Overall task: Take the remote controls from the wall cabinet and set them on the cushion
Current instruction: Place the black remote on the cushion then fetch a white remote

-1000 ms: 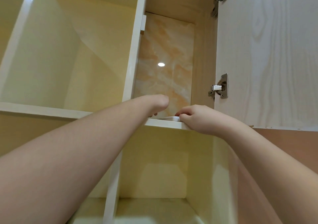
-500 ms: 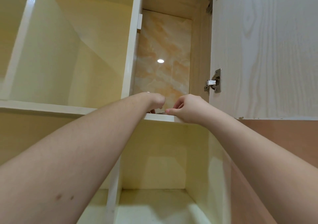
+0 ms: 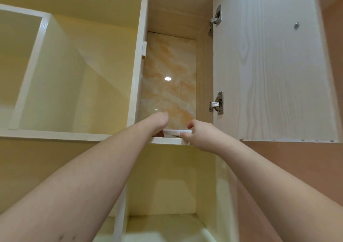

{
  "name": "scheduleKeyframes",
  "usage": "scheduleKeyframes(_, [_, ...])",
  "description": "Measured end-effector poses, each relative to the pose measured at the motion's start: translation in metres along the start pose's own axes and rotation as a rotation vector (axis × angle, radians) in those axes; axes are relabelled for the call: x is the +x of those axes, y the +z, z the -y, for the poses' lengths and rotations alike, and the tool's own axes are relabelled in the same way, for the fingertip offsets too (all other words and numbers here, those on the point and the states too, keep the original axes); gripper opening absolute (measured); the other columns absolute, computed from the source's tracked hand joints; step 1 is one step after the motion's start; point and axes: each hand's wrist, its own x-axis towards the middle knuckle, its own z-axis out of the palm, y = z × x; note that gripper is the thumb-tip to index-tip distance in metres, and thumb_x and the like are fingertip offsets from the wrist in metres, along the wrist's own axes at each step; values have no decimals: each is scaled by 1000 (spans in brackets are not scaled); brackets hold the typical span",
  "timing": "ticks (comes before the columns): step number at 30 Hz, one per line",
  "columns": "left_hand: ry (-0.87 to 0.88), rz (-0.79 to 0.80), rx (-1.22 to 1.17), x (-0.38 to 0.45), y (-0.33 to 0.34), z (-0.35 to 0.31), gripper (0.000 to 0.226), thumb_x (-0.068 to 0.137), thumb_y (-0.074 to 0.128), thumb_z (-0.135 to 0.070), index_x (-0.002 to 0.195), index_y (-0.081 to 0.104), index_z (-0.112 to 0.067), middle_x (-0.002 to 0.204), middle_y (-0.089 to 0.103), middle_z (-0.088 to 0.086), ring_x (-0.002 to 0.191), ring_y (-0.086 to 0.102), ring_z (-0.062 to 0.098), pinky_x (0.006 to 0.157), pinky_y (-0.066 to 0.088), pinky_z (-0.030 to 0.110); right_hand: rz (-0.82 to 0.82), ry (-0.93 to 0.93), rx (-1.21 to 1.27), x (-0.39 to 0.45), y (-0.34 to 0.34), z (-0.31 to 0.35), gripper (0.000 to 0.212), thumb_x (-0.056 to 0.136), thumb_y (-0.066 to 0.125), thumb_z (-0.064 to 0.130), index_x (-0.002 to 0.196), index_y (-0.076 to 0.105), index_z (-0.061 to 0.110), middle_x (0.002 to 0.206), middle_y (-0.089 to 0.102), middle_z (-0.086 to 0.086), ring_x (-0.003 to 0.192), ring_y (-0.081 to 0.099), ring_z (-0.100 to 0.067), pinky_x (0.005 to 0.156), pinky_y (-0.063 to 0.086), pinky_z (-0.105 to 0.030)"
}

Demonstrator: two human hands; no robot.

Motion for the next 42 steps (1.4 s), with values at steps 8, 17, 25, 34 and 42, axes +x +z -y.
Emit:
scheduleKeyframes(8, [57, -34, -194, -10, -10, -2, 53, 99, 24, -31, 115, 58, 6, 83, 66, 20, 65, 61, 22, 60, 49, 26, -76, -52, 196, -14, -10, -7, 50, 87, 61, 41, 131, 46, 22, 106, 58, 1, 75, 58, -12, 61, 47, -26])
scheduleKeyframes(17, [60, 44, -415, -37, -25, -7, 40, 101, 32, -34, 77, 52, -10, 68, 57, 6, 59, 50, 15, 57, 42, 23, -137, -161, 360, -39, -22, -12, 62, 80, 72, 38, 134, 47, 25, 123, 59, 6, 93, 59, -6, 60, 44, -14])
scheduleKeyframes(25, [141, 244, -498, -82, -49, 0, 31, 97, 43, -25, 98, 64, -2, 75, 66, 10, 57, 65, 14, 53, 50, 19, -150, -219, 419, -80, -32, -28, 67, 76, 75, 41, 135, 46, 29, 118, 58, 13, 94, 56, 5, 67, 43, -9])
scheduleKeyframes(34, [255, 452, -389, -118, -44, 32, 39, 83, 66, -25, 119, 64, -10, 96, 71, 3, 77, 67, 9, 68, 55, 16, -15, -198, 523, -106, -19, -57, 72, 68, 80, 40, 133, 49, 32, 120, 61, 18, 109, 59, 1, 101, 46, -31])
scheduleKeyframes(42, [234, 477, -284, -155, -36, 74, 56, 71, 74, -15, 125, 60, -18, 95, 69, 6, 83, 66, 11, 73, 53, 17, 187, -182, 654, -139, 12, -79, 63, 72, 81, 30, 129, 55, 26, 114, 68, 13, 105, 63, 2, 102, 46, -33])
